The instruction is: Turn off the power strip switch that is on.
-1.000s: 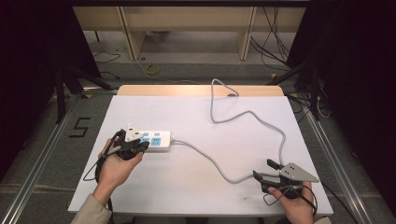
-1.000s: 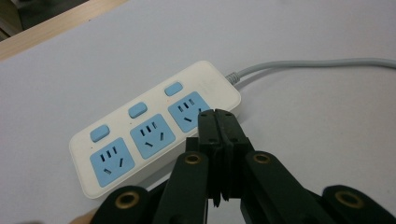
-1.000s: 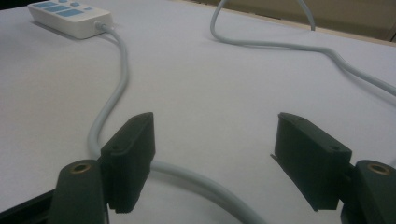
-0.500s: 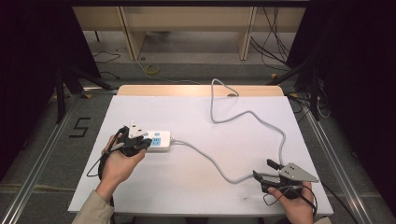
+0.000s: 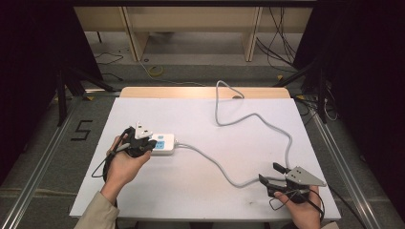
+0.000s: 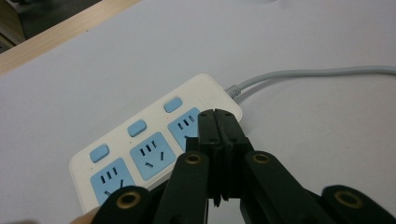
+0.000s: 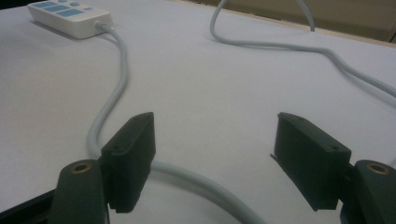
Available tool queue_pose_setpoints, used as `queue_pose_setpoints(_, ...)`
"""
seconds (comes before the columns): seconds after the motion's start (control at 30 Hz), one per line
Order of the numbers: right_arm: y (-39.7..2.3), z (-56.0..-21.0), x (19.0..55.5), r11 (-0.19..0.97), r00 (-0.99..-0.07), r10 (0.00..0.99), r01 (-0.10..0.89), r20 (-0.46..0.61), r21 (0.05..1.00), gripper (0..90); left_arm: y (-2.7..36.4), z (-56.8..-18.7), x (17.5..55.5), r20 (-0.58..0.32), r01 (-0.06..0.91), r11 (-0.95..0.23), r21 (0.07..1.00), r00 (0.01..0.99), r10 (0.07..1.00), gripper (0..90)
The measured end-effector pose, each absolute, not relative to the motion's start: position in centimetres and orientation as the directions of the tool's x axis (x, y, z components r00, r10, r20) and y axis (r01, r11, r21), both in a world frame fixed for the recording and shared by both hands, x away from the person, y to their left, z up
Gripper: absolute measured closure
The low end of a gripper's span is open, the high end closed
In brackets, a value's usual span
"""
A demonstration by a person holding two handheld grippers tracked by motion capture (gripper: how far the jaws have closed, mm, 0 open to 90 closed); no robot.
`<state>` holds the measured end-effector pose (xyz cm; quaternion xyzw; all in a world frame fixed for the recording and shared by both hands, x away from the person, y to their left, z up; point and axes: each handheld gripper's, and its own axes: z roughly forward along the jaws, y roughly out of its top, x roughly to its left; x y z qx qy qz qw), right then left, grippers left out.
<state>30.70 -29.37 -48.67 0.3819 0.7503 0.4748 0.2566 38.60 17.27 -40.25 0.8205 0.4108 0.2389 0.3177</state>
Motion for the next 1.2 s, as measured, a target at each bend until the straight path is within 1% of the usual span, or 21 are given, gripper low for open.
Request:
queue_pose_setpoints(0.37, -29.4, -48.7, 30.7, 0.269, -0.575, 0.817, 0.320, -0.040, 0.908, 30.8, 17.3, -40.3, 38.9, 0.174, 0.510, -0.487, 0.709, 0.543, 0.821, 89.3)
queue_pose_setpoints(0.7, -29.4, -48.7, 30.7, 0.270, -0.574, 0.818, 0.322, -0.039, 0.908, 30.7, 17.1, -40.1, 39.1, 0.114, 0.530, -0.445, 0.722, 0.543, 0.832, 89.2)
queue_pose_setpoints(1.2, -29.4, -48.8, 30.8, 0.265, -0.573, 0.819, 0.323, -0.035, 0.908, 30.7, 16.4, -39.7, 40.1, 0.120, 0.528, -0.456, 0.716, 0.551, 0.826, 89.5)
